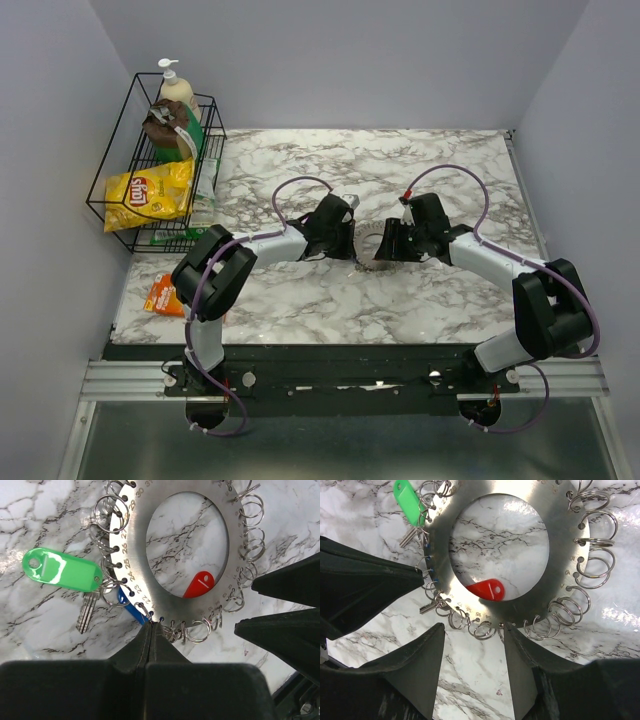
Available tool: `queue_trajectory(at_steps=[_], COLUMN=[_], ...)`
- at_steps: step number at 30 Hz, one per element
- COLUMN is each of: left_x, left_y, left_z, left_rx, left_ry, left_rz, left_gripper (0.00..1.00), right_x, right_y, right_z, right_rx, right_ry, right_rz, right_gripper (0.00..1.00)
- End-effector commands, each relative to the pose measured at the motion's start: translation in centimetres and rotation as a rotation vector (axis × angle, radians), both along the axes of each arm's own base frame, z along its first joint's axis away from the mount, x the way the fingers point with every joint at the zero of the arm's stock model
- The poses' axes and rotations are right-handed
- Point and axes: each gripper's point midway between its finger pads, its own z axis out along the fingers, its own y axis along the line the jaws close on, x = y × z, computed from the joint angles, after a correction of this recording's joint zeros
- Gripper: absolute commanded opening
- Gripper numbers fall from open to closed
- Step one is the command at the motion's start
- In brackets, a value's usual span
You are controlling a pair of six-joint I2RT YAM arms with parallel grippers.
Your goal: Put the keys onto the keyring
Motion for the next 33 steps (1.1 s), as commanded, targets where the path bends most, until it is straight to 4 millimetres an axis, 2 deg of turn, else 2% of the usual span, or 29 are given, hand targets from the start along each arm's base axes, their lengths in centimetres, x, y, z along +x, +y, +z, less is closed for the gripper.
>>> queue_trajectory(at_steps=[1, 6, 16, 19, 20, 21, 28, 33], left_x=[1.1, 0.4, -1.6, -2.1, -2.2, -2.3, -2.4, -2.0], left_y=[1.1, 2.2, 4.8, 5.4, 5.5, 5.6, 5.9, 5.5], left_z=[1.1, 1.6, 0.8, 1.0, 1.1, 1.3, 2.1, 2.3], left_rx=[0.053, 0.094, 0.174, 0.176, 0.177, 0.180, 0.170, 0.078], left_ry=[-0.073, -0.091, -0.071, -0.068, -0.066, -0.066, -0.055, -0.025], left_rz=[0.005, -0.029, -0.043, -0.031, -0.026, -0.023, 0.008, 0.022], left_gripper=[0.00, 0.00, 0.01, 0.29, 0.48, 0.53, 0.54, 0.51], right_x=[-0.4, -0.5, -0.5, -0.5, -0.5, -0.4, -0.4, -0.4], right_y=[0.0, 0.1, 0.3, 0.4, 0.4, 0.4, 0.5, 0.6], right_z=[0.1, 0.3, 0.5, 0.6, 0.7, 0.8, 0.7, 0.7], right_rx=[-0.004, 0.003, 0.010, 0.015, 0.016, 0.016, 0.019, 0.021], right_ry=[-0.001, -0.005, -0.006, -0.009, -0.011, -0.014, -0.010, -0.008], right_rz=[0.022, 0.026, 0.035, 0.038, 0.038, 0.039, 0.044, 0.045], right_gripper=[0.59, 0.59, 0.59, 0.59, 0.59, 0.59, 0.59, 0.59])
